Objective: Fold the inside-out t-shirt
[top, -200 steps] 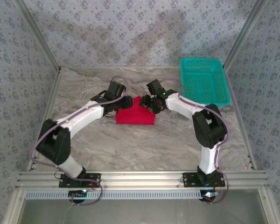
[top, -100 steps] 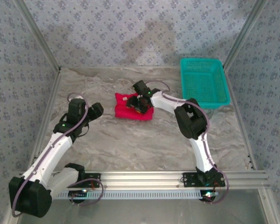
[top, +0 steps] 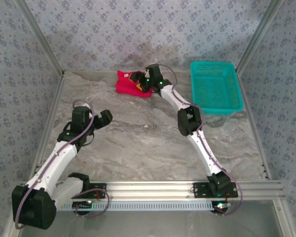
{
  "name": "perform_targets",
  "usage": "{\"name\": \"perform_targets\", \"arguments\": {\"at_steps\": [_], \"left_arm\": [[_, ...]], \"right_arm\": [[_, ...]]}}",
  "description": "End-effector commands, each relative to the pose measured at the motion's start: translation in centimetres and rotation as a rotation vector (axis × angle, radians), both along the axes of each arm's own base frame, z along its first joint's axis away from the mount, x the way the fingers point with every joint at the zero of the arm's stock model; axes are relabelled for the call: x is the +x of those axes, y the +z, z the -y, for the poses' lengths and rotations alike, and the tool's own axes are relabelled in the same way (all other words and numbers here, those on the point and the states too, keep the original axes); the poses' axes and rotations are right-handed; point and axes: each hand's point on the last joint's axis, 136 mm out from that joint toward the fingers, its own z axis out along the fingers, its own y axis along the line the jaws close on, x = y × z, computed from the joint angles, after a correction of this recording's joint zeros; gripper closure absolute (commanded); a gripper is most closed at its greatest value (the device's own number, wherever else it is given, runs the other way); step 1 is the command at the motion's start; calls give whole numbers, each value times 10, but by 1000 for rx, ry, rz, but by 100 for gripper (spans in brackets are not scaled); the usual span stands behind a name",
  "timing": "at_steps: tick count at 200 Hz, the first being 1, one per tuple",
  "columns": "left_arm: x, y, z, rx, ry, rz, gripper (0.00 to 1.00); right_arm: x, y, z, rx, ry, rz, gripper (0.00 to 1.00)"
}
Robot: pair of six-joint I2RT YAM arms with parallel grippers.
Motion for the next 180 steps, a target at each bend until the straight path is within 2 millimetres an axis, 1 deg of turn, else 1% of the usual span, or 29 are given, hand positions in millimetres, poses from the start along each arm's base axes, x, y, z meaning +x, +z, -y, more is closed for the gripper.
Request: {"name": "perform_targets", "arguments": {"at_steps": [1, 10, 24, 31, 32, 36, 37, 39, 43, 45, 48, 62, 63, 64, 71, 81, 85, 89, 91, 94, 105, 107, 109, 123, 128, 132, 144, 153, 180], "left_arm": [[4, -1, -14, 85, 32, 16, 1], [5, -2, -22, 121, 68, 14, 0], [6, -2, -37, 186, 129, 14, 0], [7, -1, -43, 221, 150, 21, 0], [7, -1, -44, 225, 151, 22, 0], [8, 0, -47, 248, 158, 30, 0], [8, 0, -48, 255, 161, 33, 0], [9, 1, -50, 266, 166, 38, 0], [10, 1, -54, 289, 179, 47, 0], [10, 0, -57, 302, 188, 50, 0], [11, 1, -60, 320, 201, 54, 0], [12, 1, -77, 413, 257, 63, 0], [12, 1, -78, 421, 258, 63, 0], [12, 0, -79, 428, 259, 63, 0], [12, -1, -85, 470, 275, 59, 1], [12, -2, -93, 518, 298, 46, 1], [10, -3, -96, 534, 309, 39, 1], [10, -3, -99, 549, 315, 34, 1], [10, -4, -100, 556, 318, 31, 1], [10, -5, -102, 566, 319, 29, 1], [9, -9, -107, 595, 321, 31, 1], [10, -10, -107, 600, 316, 35, 1], [11, -12, -107, 605, 308, 38, 1], [15, -18, -106, 636, 273, 87, 0], [15, -21, -107, 641, 272, 103, 0], [15, -24, -107, 644, 270, 114, 0], [16, -31, -106, 660, 255, 157, 0], [16, -36, -104, 675, 228, 188, 0], [15, -40, -97, 671, 183, 261, 0]], "right_arm": [[-24, 42, -17, 39, 127, 40, 11], [-37, 70, -17, 27, 172, 72, 0], [-60, 103, -5, -61, 209, 115, 0], [-74, 110, 6, -138, 214, 133, 0], [-75, 107, 7, -153, 215, 131, 0], [-83, 117, 15, -199, 208, 153, 0], [-84, 113, 17, -215, 207, 148, 0], [-88, 120, 23, -241, 204, 168, 0], [-96, 120, 34, -307, 203, 187, 0], [-100, 127, 39, -332, 200, 207, 0], [-106, 124, 47, -377, 194, 209, 0], [-128, 131, 94, -534, 110, 257, 0], [-130, 128, 96, -542, 109, 256, 0], [-130, 135, 99, -548, 96, 272, 0], [-141, 138, 125, -615, 35, 301, 0], [-156, 143, 155, -681, -24, 341, 0], [-164, 145, 172, -717, -61, 361, 0], [-169, 146, 180, -740, -73, 378, 0], [-174, 146, 190, -764, -95, 389, 0], [-178, 149, 199, -785, -112, 411, 0], [-196, 141, 232, -891, -179, 441, 0], [-198, 144, 237, -907, -193, 456, 0], [-203, 132, 244, -939, -187, 445, 0], [-225, 116, 275, -1058, -214, 478, 0], [-227, 116, 286, -1080, -253, 480, 0], [-231, 110, 298, -1111, -287, 476, 0], [-241, 90, 319, -1178, -301, 472, 0], [-250, 76, 342, -1245, -340, 444, 0], [-266, 47, 392, -1292, -447, 349, 0]]}}
